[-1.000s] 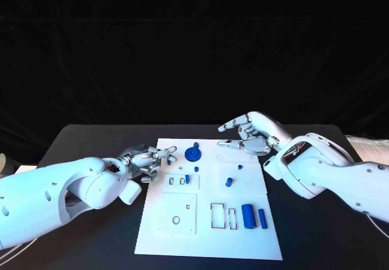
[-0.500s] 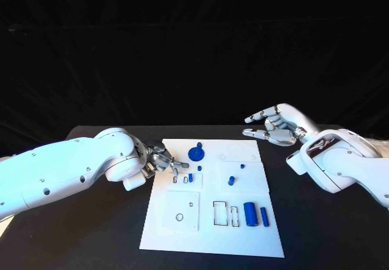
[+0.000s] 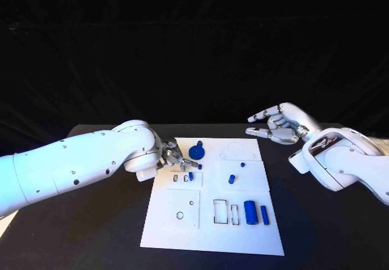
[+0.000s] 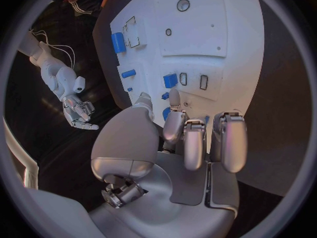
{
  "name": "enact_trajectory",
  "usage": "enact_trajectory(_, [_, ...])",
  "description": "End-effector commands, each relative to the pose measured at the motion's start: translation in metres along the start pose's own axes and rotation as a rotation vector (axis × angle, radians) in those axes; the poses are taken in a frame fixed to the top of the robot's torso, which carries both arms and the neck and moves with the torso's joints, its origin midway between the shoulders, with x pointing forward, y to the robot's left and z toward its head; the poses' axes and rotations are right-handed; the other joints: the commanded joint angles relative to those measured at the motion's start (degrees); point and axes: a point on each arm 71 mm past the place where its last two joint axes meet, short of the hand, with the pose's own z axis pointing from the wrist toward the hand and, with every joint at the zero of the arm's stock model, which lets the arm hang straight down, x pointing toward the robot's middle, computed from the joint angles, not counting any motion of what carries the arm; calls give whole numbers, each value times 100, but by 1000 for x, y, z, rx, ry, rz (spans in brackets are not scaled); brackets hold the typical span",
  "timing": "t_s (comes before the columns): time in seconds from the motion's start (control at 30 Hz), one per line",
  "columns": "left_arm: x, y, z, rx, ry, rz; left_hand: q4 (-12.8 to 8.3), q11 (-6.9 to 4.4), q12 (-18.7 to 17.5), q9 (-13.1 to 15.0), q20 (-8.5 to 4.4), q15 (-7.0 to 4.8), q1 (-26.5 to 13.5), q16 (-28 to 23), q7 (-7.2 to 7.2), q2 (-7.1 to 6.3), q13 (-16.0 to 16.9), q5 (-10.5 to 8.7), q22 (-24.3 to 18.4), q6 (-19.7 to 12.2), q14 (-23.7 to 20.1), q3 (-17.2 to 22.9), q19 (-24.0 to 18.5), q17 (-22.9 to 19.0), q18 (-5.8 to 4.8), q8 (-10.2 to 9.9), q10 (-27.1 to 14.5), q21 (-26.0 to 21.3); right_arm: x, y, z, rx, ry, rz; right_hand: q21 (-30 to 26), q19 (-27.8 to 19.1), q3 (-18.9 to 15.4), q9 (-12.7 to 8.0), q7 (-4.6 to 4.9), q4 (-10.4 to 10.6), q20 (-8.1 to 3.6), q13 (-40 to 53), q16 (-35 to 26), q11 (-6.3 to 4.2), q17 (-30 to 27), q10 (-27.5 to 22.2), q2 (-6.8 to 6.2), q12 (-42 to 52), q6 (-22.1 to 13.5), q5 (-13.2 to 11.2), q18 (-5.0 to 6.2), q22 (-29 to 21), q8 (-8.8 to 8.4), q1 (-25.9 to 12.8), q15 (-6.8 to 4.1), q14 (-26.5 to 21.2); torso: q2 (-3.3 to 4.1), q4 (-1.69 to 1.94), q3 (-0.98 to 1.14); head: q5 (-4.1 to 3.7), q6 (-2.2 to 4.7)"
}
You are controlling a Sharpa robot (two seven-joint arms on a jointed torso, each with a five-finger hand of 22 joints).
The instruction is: Assemble the parts on the task board
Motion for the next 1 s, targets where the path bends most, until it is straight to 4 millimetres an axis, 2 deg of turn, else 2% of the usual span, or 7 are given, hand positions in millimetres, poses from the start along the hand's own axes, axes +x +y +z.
enact_trajectory(0.03, [2, 2, 3, -111, 27, 75, -3, -6, 26, 18, -44, -33, -32, 17, 0, 24, 9, -35, 625, -46, 604, -58, 231, 1507, -42, 41, 48, 30, 1, -1, 0, 10, 19, -5, 24, 600, -38, 8, -23, 1, 18, 725, -12, 6, 1261, -26, -4, -19, 32, 25, -38, 1507, 16, 67, 34, 528, 4, 4, -6, 2, -12])
enact_trajectory(0.23, [4, -5, 9, -122, 35, 111, -9, -7, 23, 47, -45, -34, -15, 17, -2, 53, 8, -34, 632, -61, 604, -77, 233, 1507, -43, 59, 45, 33, 0, -2, -1, 14, 21, -12, 24, 600, -51, 9, -24, 9, 17, 723, -17, 6, 1253, -26, -8, -21, 35, 40, -38, 1507, 17, 59, 34, 526, 17, 8, -12, 1, -37])
enact_trajectory(0.57, [9, -12, 17, -140, 54, 158, -20, -8, 20, 98, -46, -35, 36, 17, -3, 95, 9, -33, 631, -89, 604, -111, 231, 1507, -43, 89, 39, 32, 0, -3, -1, 15, 23, -18, 24, 600, -56, 10, -24, 13, 17, 721, -17, 6, 1252, -27, -9, -24, 36, 44, -38, 1507, 17, 55, 34, 526, 43, -31, -8, 40, -79])
enact_trajectory(1.0, [7, -8, 19, -153, 54, 165, -28, -15, 33, 188, -47, -37, 112, 17, -13, 147, 31, -33, 720, -102, 604, -168, 263, 1507, -61, 156, 44, 73, 0, -4, -1, 20, 24, -18, 24, 600, -56, 10, -24, 13, 17, 721, -17, 6, 1252, -27, -9, -24, 36, 44, -38, 1507, 17, 55, 34, 526, 37, -16, -5, 25, -120])
